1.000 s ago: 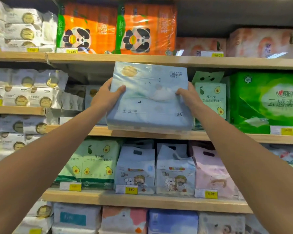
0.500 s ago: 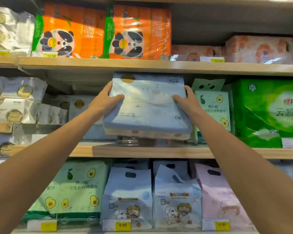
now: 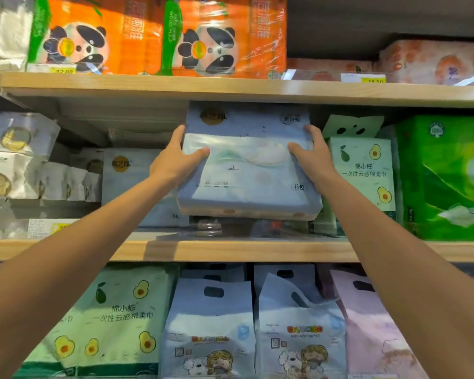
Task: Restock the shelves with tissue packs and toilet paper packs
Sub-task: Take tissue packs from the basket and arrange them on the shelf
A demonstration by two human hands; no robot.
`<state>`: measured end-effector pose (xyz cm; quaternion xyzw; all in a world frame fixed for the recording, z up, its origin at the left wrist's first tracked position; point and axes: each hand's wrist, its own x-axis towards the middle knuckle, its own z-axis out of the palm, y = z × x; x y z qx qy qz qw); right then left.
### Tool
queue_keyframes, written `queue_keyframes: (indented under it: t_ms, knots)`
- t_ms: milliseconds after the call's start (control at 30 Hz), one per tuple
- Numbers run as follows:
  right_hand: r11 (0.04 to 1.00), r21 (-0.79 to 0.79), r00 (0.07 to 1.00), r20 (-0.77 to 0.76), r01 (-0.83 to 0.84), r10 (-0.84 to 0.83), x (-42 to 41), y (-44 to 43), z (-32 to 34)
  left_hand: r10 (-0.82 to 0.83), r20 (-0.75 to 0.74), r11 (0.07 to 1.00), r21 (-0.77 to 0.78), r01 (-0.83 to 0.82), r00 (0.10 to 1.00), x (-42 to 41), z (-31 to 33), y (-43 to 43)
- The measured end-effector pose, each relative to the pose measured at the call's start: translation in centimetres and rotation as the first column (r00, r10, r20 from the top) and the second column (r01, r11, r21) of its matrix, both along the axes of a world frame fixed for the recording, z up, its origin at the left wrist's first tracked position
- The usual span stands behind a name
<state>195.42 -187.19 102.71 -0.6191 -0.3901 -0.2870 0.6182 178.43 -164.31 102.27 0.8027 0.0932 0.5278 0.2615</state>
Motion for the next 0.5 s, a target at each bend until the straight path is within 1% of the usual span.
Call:
queue_keyframes:
  t_ms: [100, 167, 233, 300, 400, 500]
  knots:
    - [0.995, -0.043, 0.996, -0.001, 0.088, -0.089, 0.8, 0.9, -1.0, 0.034, -0.022, 0.999, 0.014, -0.034, 0.999, 1.0, -1.5, 0.8]
    - [0.996, -0.043, 0.996, -0.01, 0.084, -0.084, 0.9, 1.5, -1.2, -0.011, 0.003, 1.0, -0.02, 0.011, 1.0, 1.7, -2.6, 1.6]
    - [0.999, -0.016, 0.999, -0.011, 0.046, -0.046, 0.9, 2.5, -1.3, -0.089, 0.046, 0.993, -0.069, 0.092, 0.995, 2.3, -3.2, 2.3]
    - [0.999, 0.018, 0.998, -0.062, -0.026, 0.027, 1.6, 3.6, -1.4, -0.152, 0.057, 0.981, -0.114, 0.158, 0.987, 2.9, -3.1, 3.0]
    - [0.989, 0.039, 0.979, -0.143, -0.141, 0.145, 3.1, 4.8, -1.3, -0.157, 0.0, 0.98, -0.124, 0.156, 0.988, 3.8, -2.6, 3.9]
    - [0.985, 0.054, 0.974, -0.154, -0.162, 0.169, 4.5, 5.6, -1.1, -0.133, -0.037, 0.988, -0.079, 0.129, 0.99, 4.7, -2.1, 4.6]
